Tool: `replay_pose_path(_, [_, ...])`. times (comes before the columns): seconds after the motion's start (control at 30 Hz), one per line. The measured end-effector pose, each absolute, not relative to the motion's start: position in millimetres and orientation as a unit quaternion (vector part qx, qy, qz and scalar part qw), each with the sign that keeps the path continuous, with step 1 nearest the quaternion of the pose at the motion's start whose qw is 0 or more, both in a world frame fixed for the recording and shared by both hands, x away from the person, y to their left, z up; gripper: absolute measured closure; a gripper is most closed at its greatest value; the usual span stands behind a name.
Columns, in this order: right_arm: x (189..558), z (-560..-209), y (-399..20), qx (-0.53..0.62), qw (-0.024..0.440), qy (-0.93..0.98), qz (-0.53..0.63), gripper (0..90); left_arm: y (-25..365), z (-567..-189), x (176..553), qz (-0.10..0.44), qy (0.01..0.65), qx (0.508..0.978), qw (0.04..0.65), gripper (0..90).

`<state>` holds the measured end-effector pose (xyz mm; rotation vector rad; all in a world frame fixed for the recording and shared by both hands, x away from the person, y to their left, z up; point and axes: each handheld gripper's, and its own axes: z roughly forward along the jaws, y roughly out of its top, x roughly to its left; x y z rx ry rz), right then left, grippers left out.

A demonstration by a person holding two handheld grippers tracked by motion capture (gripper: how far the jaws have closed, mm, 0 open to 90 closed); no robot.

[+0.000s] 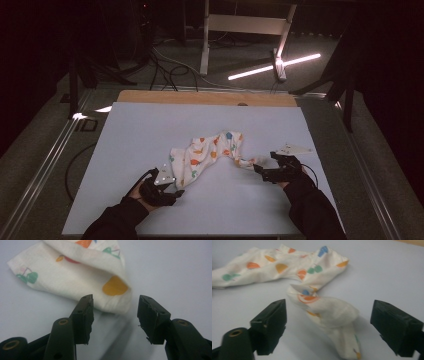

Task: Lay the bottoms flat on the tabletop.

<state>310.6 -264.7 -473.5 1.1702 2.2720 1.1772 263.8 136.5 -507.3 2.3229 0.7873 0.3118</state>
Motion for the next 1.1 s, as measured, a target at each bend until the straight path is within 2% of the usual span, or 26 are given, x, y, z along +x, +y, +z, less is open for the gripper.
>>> replay_pose_path(0.1, [309, -473, -260, 0.407, 0.164, 0.798, 0.413, 12.9, 132, -511, 266, 0.118, 0.291, 0.896, 0.315, 48.2])
replay_pose_path(0.17, [309, -473, -258, 0.399, 0.163, 0.804, 0.41, 11.8, 131, -512, 268, 0.111, 0.296, 0.894, 0.318, 53.1])
replay_pose_path(0.23, [309, -473, -257, 0.399, 0.16, 0.803, 0.412, 11.8, 130, -509, 269, 0.114, 0.292, 0.895, 0.317, 65.9])
replay_pose_path(0.27, [309, -473, -257, 0.398, 0.161, 0.805, 0.41, 11.9, 130, -508, 269, 0.114, 0.288, 0.896, 0.318, 80.8])
replay_pose_path(0.3, [309, -473, -257, 0.395, 0.162, 0.806, 0.41, 12.0, 129, -506, 269, 0.109, 0.283, 0.898, 0.318, 80.8])
replay_pose_path(0.37, [309, -473, -257, 0.397, 0.16, 0.804, 0.412, 12.1, 127, -505, 270, 0.107, 0.279, 0.9, 0.318, 88.3])
replay_pose_path(0.8, [307, -471, -257, 0.387, 0.17, 0.807, 0.412, 12.1, 87, -460, 291, 0.067, 0.239, 0.881, 0.403, 89.1])
replay_pose_path(1.1, [308, -472, -260, 0.39, 0.172, 0.805, 0.412, 12.0, 93, -439, 305, -0.016, 0.269, 0.814, 0.514, 89.0])
